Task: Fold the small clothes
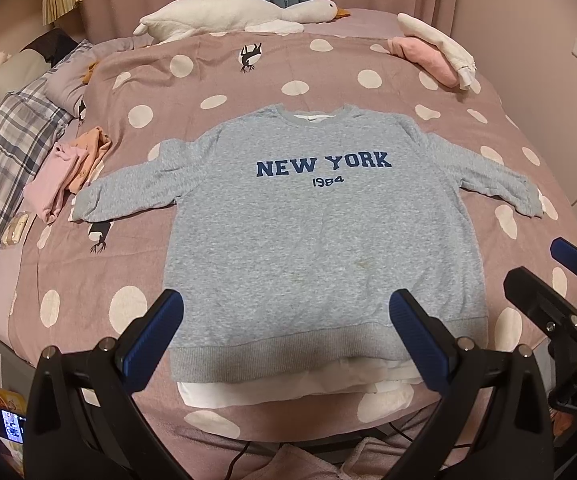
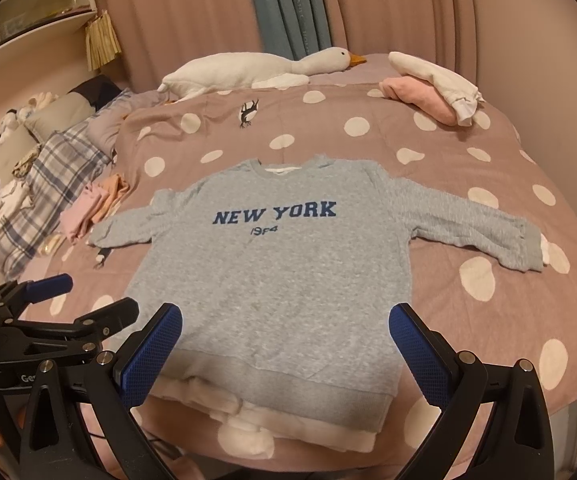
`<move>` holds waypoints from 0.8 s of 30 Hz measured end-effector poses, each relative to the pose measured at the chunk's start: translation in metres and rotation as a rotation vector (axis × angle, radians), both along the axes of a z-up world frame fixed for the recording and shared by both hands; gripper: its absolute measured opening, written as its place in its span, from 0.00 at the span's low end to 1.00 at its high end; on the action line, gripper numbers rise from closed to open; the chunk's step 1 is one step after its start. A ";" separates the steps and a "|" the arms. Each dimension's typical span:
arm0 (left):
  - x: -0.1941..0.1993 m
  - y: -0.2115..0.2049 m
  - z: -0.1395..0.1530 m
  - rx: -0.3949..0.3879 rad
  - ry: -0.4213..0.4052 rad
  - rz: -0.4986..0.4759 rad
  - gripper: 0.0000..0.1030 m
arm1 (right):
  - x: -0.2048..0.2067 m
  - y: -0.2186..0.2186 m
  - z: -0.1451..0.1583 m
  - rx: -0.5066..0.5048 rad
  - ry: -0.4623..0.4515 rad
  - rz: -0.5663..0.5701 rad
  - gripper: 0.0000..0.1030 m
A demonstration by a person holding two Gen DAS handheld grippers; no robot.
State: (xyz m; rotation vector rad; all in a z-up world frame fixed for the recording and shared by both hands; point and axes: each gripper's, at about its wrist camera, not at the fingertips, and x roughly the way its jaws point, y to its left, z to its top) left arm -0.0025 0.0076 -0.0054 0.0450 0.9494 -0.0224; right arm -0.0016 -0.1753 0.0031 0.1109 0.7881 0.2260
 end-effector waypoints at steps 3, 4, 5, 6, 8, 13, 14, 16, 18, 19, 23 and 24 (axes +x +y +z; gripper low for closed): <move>0.001 -0.001 0.000 -0.002 0.004 -0.002 1.00 | 0.000 0.000 0.000 -0.001 0.000 -0.001 0.99; 0.001 -0.001 0.000 -0.001 0.003 -0.003 1.00 | 0.000 0.000 0.000 0.000 0.000 -0.001 0.99; 0.001 -0.001 0.000 0.001 0.003 -0.002 1.00 | 0.000 0.000 0.000 0.001 0.001 -0.001 0.99; 0.001 -0.001 0.000 0.001 0.003 -0.004 1.00 | 0.000 0.000 0.000 0.000 0.000 -0.001 0.99; 0.002 -0.003 -0.001 0.001 0.003 -0.007 1.00 | 0.000 0.000 0.000 0.000 0.000 0.000 0.99; 0.002 -0.003 -0.001 0.001 0.005 -0.005 1.00 | 0.000 0.001 0.000 -0.001 0.000 0.001 0.99; 0.002 -0.003 -0.001 0.001 0.004 -0.006 1.00 | 0.000 0.000 0.000 0.000 0.001 0.000 0.99; 0.002 -0.003 -0.001 0.000 0.005 -0.006 1.00 | 0.000 0.001 0.000 -0.001 0.001 -0.001 0.99; 0.002 -0.004 -0.001 0.002 0.004 -0.006 1.00 | 0.000 0.000 0.000 0.000 0.001 -0.001 0.99; 0.002 -0.004 -0.001 0.002 0.004 -0.006 1.00 | 0.000 0.000 0.001 -0.001 0.002 -0.001 0.99; 0.002 -0.003 -0.001 0.002 0.004 -0.007 1.00 | 0.000 0.000 0.001 -0.001 0.001 0.001 0.99; 0.003 -0.003 -0.001 0.001 0.004 -0.007 1.00 | 0.000 0.000 0.001 -0.002 0.002 0.001 0.99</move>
